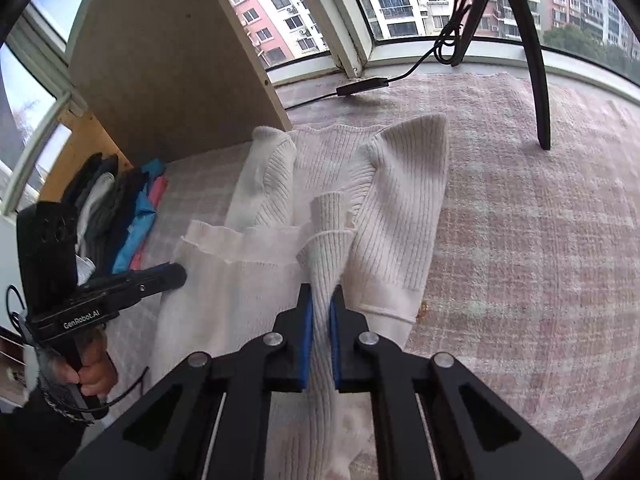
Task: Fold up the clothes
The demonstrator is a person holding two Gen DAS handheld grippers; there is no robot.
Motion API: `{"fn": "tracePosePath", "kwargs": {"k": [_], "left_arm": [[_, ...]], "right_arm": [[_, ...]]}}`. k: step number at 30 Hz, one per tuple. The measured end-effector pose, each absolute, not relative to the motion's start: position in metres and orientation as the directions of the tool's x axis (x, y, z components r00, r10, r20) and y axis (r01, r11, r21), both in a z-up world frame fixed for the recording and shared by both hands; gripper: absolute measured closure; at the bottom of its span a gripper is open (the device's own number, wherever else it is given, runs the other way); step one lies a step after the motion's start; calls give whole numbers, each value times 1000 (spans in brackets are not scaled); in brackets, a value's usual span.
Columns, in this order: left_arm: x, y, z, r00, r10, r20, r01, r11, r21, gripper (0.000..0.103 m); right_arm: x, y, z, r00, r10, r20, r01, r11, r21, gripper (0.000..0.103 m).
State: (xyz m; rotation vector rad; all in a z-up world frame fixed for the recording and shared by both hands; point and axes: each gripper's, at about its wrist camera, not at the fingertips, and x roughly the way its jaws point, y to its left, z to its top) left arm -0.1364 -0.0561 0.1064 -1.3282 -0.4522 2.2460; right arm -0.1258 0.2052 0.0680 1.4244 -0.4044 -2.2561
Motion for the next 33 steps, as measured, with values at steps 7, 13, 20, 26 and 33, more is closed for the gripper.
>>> {"fn": "tracePosePath", "kwargs": {"k": [7, 13, 20, 26, 33], "left_arm": [[-186, -52, 145, -496, 529, -688, -301, -848, -435, 98], [-244, -32, 104, -493, 430, -756, -296, -900, -319, 98], [-256, -35, 74, -468, 420, -778, -253, -907, -337, 97], [-200, -83, 124, -483, 544, -686, -315, -839, -443, 93], [-84, -103, 106, -397, 607, -688, -370, -792, -485, 82]], "right_arm": [[-159, 227, 98, -470, -531, -705, 173, -839, 516, 96], [-220, 228, 61, -474, -448, -758, 103, -883, 457, 96], [-247, 206, 20, -419, -350, -838, 142, -937, 321, 95], [-196, 248, 59, -455, -462, -761, 97, -875, 474, 83], [-118, 204, 99, -444, -455, -772, 260, -890, 374, 83]]}}
